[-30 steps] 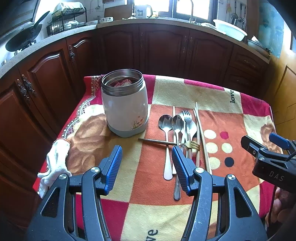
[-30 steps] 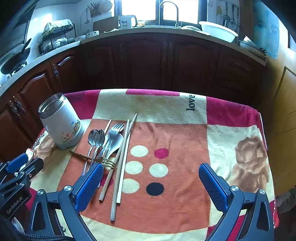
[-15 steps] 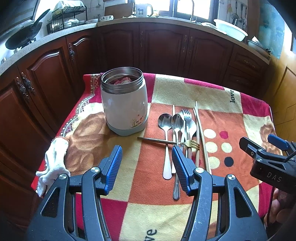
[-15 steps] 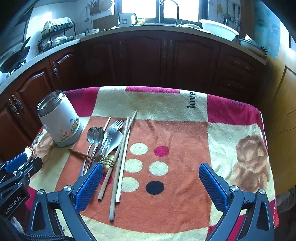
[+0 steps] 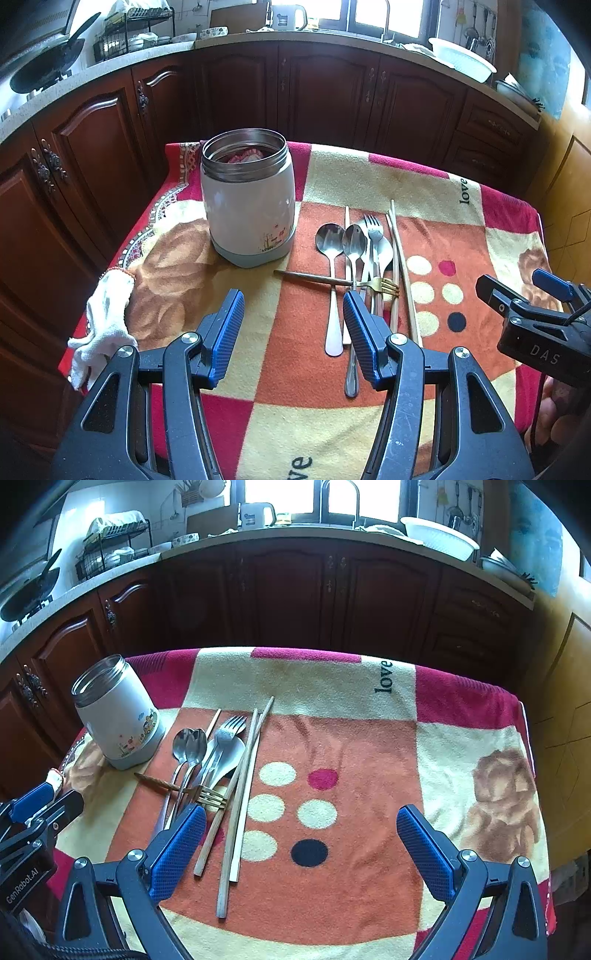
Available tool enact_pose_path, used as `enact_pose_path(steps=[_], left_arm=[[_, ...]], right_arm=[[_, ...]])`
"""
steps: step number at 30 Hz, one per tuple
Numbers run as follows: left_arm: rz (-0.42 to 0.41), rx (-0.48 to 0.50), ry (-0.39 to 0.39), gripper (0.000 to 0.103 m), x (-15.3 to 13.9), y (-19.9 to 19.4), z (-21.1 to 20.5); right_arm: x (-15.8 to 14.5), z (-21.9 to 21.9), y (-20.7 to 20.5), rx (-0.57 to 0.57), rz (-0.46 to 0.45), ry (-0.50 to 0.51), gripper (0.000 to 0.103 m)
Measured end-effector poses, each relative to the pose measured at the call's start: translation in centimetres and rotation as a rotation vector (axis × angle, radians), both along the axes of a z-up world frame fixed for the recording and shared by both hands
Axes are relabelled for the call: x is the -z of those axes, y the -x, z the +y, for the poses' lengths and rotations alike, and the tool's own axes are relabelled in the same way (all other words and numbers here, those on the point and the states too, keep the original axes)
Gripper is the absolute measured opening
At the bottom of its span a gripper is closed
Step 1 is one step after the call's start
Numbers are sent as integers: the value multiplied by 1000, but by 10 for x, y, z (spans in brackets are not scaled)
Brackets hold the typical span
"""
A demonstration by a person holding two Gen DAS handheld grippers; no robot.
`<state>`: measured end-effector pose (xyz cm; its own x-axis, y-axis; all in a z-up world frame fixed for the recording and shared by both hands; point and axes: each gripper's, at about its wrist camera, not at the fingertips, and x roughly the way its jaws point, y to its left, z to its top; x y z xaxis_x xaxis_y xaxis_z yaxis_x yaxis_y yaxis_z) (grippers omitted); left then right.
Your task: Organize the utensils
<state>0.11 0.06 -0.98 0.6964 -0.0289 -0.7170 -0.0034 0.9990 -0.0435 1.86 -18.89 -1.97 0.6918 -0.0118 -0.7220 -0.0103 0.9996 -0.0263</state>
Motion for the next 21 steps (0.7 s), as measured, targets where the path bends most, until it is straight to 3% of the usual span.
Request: enact_pose_path(steps=[6, 14, 21], left_arm=[[31, -27, 22, 56, 3, -6, 17], [70, -47, 73, 56, 14, -20, 33], [112, -11, 90, 56, 27, -30, 28]], right_arm=[[9, -6, -3, -31, 9, 3, 103], [34, -7, -17, -113, 30, -133, 76], [42, 6, -40, -186, 99, -129, 59]])
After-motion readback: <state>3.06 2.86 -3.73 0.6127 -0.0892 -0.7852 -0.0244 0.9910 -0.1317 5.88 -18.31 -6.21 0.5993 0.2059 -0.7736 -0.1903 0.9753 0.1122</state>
